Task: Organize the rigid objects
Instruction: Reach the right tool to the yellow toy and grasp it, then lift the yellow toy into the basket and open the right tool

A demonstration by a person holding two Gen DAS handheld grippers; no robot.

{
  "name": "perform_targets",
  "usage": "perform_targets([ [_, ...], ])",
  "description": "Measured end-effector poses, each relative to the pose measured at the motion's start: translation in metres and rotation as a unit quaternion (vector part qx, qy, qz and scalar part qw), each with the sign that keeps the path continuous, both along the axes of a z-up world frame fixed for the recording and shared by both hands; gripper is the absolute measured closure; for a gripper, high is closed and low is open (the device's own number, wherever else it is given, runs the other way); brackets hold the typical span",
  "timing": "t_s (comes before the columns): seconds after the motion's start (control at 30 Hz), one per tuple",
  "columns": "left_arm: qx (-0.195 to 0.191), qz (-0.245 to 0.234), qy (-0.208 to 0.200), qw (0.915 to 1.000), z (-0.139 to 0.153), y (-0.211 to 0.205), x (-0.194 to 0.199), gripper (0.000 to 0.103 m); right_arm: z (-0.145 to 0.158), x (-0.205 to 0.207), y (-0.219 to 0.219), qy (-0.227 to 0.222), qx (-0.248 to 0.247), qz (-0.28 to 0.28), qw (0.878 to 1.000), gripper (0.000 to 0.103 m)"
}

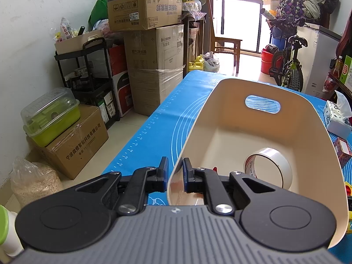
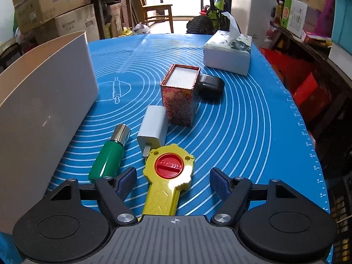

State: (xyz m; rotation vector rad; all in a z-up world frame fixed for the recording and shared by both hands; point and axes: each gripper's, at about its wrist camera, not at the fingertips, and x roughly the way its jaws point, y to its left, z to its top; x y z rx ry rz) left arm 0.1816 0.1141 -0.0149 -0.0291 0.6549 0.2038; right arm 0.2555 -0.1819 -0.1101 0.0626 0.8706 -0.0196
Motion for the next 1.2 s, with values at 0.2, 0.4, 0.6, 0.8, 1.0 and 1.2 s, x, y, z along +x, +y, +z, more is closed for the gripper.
perform_targets([
  [0.2, 0.0, 0.0, 0.0, 1.0, 0.0, 0.0, 0.0, 0.088, 0.002, -0.002, -0.001, -0.008, -0.009, 0.003, 1.0, 0.05],
  [0.4, 0.0, 0.0, 0.0, 1.0, 0.0, 0.0, 0.0, 0.088, 0.005, -0.001, 0.003, -0.012, -0.015, 0.014, 1.0, 0.05],
  [0.6, 0.0, 0.0, 0.0, 1.0, 0.0, 0.0, 0.0, 0.088, 0.02, -0.007, -0.005, -0.03, 0.005, -0.01, 0.999, 0.051],
  [0.8, -0.001, 0.0, 0.0, 1.0, 0.0, 0.0, 0.0, 0.088, 0.038, -0.014, -0.009, -0.07, 0.01, -0.032, 0.997, 0.052],
  [1.0, -0.002, 0.0, 0.0, 1.0, 0.0, 0.0, 0.0, 0.088, 0.062, -0.025, -0.007, -0.12, 0.011, -0.042, 0.992, 0.053],
  [1.2, -0.005, 0.0, -0.002, 1.0, 0.0, 0.001, -0.001, 0.088, 0.088, -0.032, -0.003, -0.169, 0.024, -0.036, 0.985, 0.053],
])
